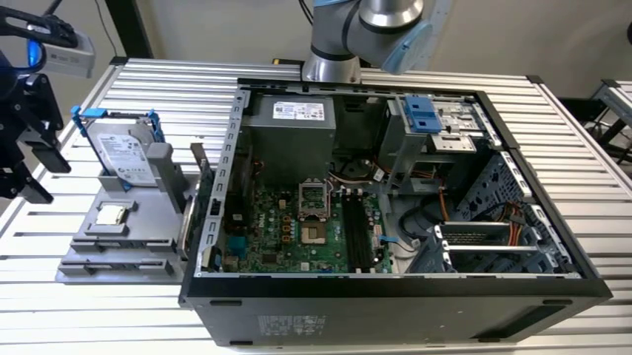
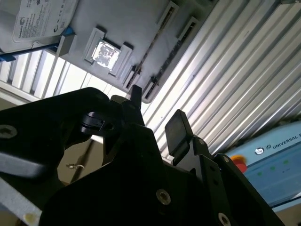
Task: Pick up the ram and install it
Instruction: 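Pick up the ram and move it above insertion slot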
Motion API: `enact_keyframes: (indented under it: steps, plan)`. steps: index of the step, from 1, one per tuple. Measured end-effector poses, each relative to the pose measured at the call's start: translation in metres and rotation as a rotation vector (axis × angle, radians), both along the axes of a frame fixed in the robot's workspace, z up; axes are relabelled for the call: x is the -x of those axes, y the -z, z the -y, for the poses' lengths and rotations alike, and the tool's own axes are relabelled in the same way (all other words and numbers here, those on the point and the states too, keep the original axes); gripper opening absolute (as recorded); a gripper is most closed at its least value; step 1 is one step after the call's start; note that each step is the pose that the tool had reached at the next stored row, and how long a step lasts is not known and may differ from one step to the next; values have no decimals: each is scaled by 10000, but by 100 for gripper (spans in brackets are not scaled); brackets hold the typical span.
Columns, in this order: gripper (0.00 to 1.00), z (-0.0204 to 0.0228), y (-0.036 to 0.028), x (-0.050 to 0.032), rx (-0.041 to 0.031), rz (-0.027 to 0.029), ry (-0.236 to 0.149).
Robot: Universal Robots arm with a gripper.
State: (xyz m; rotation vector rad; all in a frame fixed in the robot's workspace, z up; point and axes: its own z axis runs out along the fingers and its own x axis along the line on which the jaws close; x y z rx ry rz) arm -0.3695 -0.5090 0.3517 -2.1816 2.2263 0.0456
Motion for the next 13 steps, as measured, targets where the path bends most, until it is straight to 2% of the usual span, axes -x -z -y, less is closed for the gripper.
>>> enact_keyframes:
  steps: [13]
  plan:
    - [100,-1,107,0,1,-1,1]
